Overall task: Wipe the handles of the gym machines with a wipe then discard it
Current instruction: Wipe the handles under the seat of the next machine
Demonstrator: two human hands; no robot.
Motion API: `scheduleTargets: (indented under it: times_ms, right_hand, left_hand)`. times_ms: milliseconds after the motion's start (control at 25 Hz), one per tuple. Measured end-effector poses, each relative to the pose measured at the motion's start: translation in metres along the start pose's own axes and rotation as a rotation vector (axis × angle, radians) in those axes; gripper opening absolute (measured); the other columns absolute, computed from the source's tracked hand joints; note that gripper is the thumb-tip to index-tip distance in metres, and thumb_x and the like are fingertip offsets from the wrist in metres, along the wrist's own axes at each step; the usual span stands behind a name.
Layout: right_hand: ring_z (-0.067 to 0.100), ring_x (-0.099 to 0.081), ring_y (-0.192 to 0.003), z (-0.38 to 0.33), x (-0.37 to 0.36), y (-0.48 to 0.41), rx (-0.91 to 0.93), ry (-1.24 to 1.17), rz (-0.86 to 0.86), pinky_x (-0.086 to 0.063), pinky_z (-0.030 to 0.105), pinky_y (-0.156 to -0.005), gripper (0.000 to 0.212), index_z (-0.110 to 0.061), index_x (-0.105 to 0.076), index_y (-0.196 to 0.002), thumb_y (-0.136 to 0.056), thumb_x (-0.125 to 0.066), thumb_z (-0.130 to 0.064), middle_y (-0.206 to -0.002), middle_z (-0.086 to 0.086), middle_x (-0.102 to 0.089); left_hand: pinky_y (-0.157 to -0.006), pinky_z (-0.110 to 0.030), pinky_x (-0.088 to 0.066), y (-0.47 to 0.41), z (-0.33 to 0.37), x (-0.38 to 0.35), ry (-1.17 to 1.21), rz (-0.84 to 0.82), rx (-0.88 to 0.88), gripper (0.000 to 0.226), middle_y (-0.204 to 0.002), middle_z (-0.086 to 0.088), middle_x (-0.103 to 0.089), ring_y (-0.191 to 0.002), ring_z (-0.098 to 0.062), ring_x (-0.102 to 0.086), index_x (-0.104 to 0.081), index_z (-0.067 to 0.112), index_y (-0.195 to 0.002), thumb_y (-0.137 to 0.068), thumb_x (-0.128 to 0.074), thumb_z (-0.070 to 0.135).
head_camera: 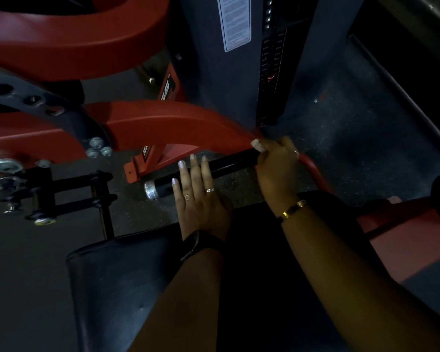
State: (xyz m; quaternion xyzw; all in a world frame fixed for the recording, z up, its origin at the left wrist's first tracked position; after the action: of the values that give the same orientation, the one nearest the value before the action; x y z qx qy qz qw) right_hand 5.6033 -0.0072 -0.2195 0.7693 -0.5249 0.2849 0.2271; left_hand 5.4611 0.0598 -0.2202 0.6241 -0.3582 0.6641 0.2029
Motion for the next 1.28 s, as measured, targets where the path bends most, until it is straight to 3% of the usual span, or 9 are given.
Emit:
scheduleTargets:
  times_ms: [200,400,600,720,800,880,960,1080,1280]
  right_hand:
    - [0.028,-0.057,-0.097,-0.020,-0.007,0.053,0.400,0.153,-0.052,-0.044,0.030,-0.087,0.032,-0.003,-0.062,-0.121,-0.093,-0.048,-0.008,-0.107,0.015,-0.061]
    - [0.020,-0.051,-0.099,0.008,0.005,-0.002,0.027,0.019,-0.029,-0.038,0.022,-0.087,0.027,-0.008,-0.067,-0.113,-0.092,-0.050,-0.006,-0.109,0.008,-0.052]
    - [0.028,-0.052,-0.102,-0.030,-0.020,0.060,0.247,-0.073,-0.169,-0.044,0.039,-0.088,0.031,-0.006,-0.062,-0.115,-0.093,-0.040,-0.012,-0.110,0.015,-0.058]
    - [0.033,-0.053,-0.103,-0.003,-0.010,0.052,0.160,-0.133,-0.092,-0.044,0.042,-0.091,0.034,-0.003,-0.062,-0.118,-0.090,-0.043,-0.002,-0.112,0.021,-0.057]
    - [0.033,-0.052,-0.108,0.024,-0.003,0.021,-0.085,-0.141,0.017,-0.041,0.033,-0.098,0.038,0.001,-0.058,-0.124,-0.089,-0.045,0.005,-0.120,0.022,-0.053]
    - [0.029,-0.053,-0.109,0.034,0.003,0.002,-0.210,-0.185,0.050,-0.041,0.025,-0.099,0.042,-0.001,-0.054,-0.130,-0.090,-0.045,0.007,-0.125,0.020,-0.049]
    - [0.025,-0.052,-0.112,0.027,0.001,0.002,-0.108,-0.198,0.006,-0.037,0.018,-0.097,0.047,-0.005,-0.050,-0.135,-0.089,-0.045,0.006,-0.128,0.018,-0.048]
    - [0.025,-0.051,-0.114,0.038,0.001,0.010,0.018,-0.165,-0.033,-0.028,0.008,-0.090,0.045,-0.006,-0.048,-0.136,-0.092,-0.048,-0.001,-0.128,0.019,-0.050]
    - [0.027,-0.056,-0.103,0.056,0.003,-0.020,-0.213,-0.089,0.050,-0.036,0.014,-0.080,0.027,-0.004,-0.065,-0.117,-0.096,-0.052,-0.012,-0.119,0.019,-0.055]
  left_hand:
    - [-0.115,-0.047,-0.015,-0.001,-0.001,0.005,-0.073,0.022,-0.042,0.068,-0.153,-0.015,-0.029,-0.141,-0.030,-0.011,-0.033,0.006,-0.147,-0.087,-0.051,0.032]
    - [-0.116,-0.049,-0.008,0.001,0.001,0.003,-0.051,-0.029,-0.011,0.075,-0.155,-0.015,-0.026,-0.144,-0.034,-0.011,-0.028,0.006,-0.149,-0.081,-0.053,0.027]
    - [-0.111,-0.052,-0.025,-0.004,0.002,0.004,-0.153,-0.004,-0.162,0.057,-0.151,-0.011,-0.034,-0.140,-0.036,-0.028,-0.035,0.008,-0.146,-0.095,-0.041,0.032]
    - [-0.112,-0.056,-0.011,-0.006,0.011,0.002,0.015,-0.017,-0.132,0.073,-0.152,-0.012,-0.032,-0.141,-0.035,-0.013,-0.030,0.006,-0.147,-0.085,-0.067,0.023]
    - [-0.112,-0.054,-0.006,-0.007,0.026,-0.001,0.071,-0.044,-0.158,0.084,-0.154,-0.012,-0.030,-0.142,-0.031,-0.010,-0.026,0.006,-0.148,-0.079,-0.071,0.024]
    - [-0.113,-0.053,-0.017,-0.010,0.053,-0.007,0.017,0.006,-0.224,0.072,-0.152,-0.010,-0.033,-0.142,-0.031,-0.021,-0.032,0.006,-0.146,-0.084,-0.060,0.029]
    - [-0.109,-0.052,-0.031,-0.017,0.072,-0.016,-0.126,0.049,-0.263,0.060,-0.150,-0.005,-0.039,-0.139,-0.028,-0.034,-0.037,0.011,-0.145,-0.093,-0.050,0.039]
    - [-0.114,-0.052,-0.018,-0.022,0.078,-0.027,-0.131,0.100,-0.277,0.068,-0.155,-0.004,-0.028,-0.144,-0.026,-0.017,-0.025,0.014,-0.150,-0.094,-0.049,0.044]
    - [-0.115,-0.051,-0.007,-0.018,0.078,-0.031,-0.087,0.070,-0.243,0.076,-0.157,-0.005,-0.025,-0.146,-0.027,-0.015,-0.025,0.014,-0.150,-0.084,-0.059,0.031]
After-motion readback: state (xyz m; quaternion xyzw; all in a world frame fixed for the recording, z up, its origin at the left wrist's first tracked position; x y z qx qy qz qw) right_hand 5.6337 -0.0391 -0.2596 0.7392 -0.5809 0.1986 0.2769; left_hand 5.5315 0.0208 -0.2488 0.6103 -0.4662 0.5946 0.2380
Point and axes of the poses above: each hand's wrist, its own y-axis away from the middle knuckle, its own x-axis out of the back of the hand, z = x × y, the point moved 2 cm from there along -y, towards the middle knuckle
